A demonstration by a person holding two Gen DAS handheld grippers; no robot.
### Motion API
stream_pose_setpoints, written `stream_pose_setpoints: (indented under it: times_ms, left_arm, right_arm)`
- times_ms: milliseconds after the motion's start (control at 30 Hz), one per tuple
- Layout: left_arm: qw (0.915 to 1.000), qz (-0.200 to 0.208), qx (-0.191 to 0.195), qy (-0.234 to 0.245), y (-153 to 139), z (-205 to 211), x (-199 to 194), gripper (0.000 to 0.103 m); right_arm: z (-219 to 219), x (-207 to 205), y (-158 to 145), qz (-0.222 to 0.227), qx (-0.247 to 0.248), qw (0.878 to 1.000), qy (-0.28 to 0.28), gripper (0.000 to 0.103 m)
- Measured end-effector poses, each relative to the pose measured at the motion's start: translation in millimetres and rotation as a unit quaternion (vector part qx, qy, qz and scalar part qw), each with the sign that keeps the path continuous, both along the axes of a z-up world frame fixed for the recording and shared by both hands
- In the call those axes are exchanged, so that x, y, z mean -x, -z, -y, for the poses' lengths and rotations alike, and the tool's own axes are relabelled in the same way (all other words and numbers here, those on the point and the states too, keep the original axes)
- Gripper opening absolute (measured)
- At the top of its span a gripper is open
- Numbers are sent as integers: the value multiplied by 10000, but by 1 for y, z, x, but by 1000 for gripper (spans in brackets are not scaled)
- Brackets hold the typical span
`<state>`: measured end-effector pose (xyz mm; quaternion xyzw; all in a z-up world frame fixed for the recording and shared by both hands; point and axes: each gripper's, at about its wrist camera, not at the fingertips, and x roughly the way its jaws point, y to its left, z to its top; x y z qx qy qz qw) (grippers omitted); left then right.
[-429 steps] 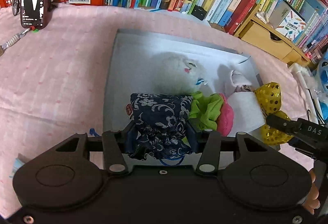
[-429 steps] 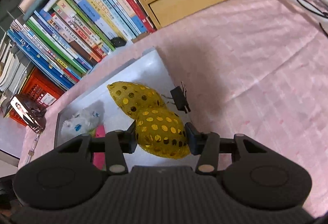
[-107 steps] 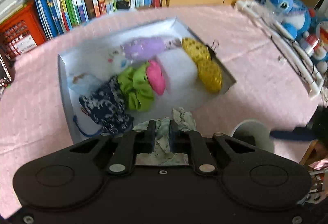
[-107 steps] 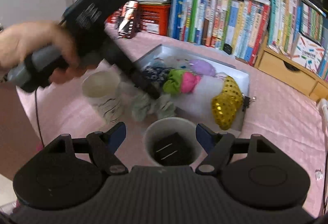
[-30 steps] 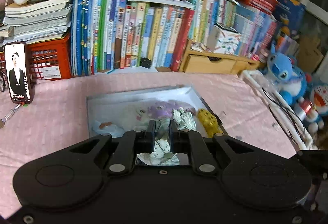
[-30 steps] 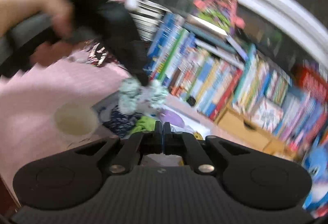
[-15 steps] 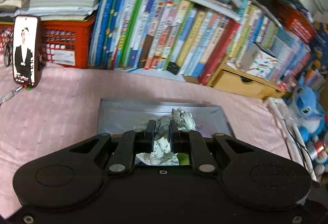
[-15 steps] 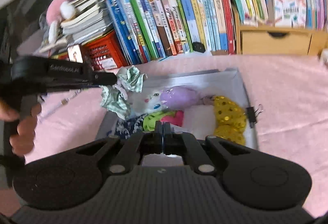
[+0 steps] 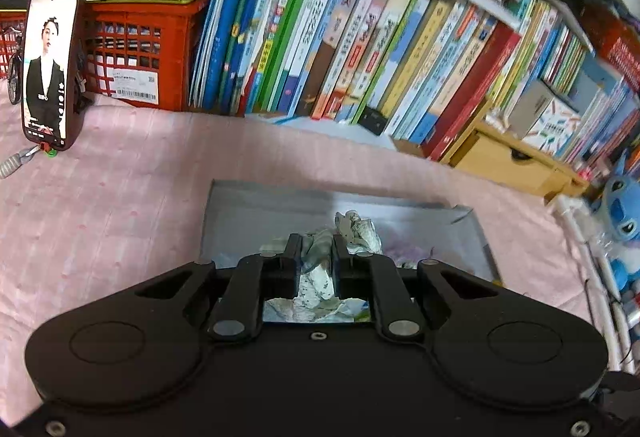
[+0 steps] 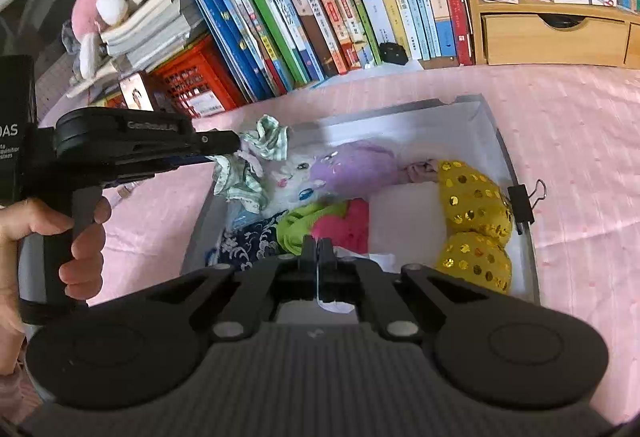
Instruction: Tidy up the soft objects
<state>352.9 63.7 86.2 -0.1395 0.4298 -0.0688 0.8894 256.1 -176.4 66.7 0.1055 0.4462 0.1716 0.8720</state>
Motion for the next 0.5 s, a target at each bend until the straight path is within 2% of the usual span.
stream_pose_setpoints:
  times_ms: [167, 267, 300, 400, 467, 500]
  left_arm:
    - [9999, -80, -116, 84, 4, 3, -1, 15]
    - [9997, -94, -200, 135, 3, 6, 0, 19]
    - [9996, -88, -224, 145, 2, 6, 1, 21]
    - [9993, -71, -224, 286, -1, 8, 5, 38]
    - [9988, -88, -259, 416, -2, 10, 8, 40]
    - [9985, -94, -309, 440, -3, 11, 10, 43]
  right_arm:
    - [-5, -9, 12, -407, 171, 9990, -23, 3]
    - [-9, -16, 18, -593, 248, 9979, -25, 3]
    - [-11, -18, 21, -649, 282, 9975, -25, 3]
    - [-14, -24, 30, -872, 336, 9956, 3, 6]
    - [-15, -26, 33, -955, 349, 9948, 14, 8]
    - [-16, -25, 33, -947, 334, 9949, 2, 16]
